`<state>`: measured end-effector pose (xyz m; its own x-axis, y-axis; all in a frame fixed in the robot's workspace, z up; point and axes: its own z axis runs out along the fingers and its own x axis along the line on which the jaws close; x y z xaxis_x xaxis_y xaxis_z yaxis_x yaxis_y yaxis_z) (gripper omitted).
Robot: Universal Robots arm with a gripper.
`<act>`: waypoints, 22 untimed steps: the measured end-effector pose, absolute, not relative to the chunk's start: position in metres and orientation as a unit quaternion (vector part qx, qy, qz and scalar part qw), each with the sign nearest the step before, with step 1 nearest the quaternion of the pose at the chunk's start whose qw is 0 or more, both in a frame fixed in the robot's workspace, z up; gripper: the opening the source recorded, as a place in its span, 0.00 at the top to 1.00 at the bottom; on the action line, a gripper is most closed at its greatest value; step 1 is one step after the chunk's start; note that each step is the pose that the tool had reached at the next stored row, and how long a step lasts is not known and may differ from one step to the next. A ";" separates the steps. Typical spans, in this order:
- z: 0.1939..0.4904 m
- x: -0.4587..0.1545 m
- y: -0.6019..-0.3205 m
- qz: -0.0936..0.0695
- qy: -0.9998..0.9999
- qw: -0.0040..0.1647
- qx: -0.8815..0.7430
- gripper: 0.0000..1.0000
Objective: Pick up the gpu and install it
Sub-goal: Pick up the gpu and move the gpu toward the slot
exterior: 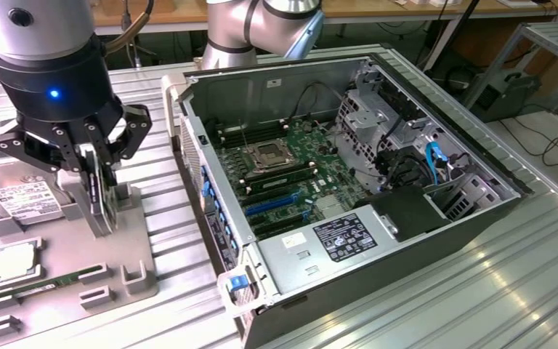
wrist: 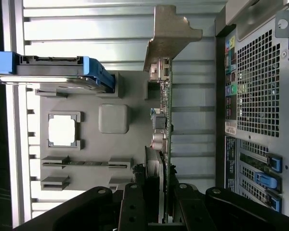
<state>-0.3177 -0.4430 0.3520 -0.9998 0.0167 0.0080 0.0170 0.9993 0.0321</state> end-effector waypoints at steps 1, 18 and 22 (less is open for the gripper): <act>0.353 -0.318 -0.443 -0.016 -1.000 0.004 -0.008 0.73; 0.363 -0.318 -0.443 -0.016 -1.000 0.004 -0.008 0.73; 0.365 -0.318 -0.443 -0.016 -1.000 0.004 -0.008 0.73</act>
<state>-0.3177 -0.4433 0.3652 -0.9998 0.0167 0.0081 0.0170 0.9993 0.0322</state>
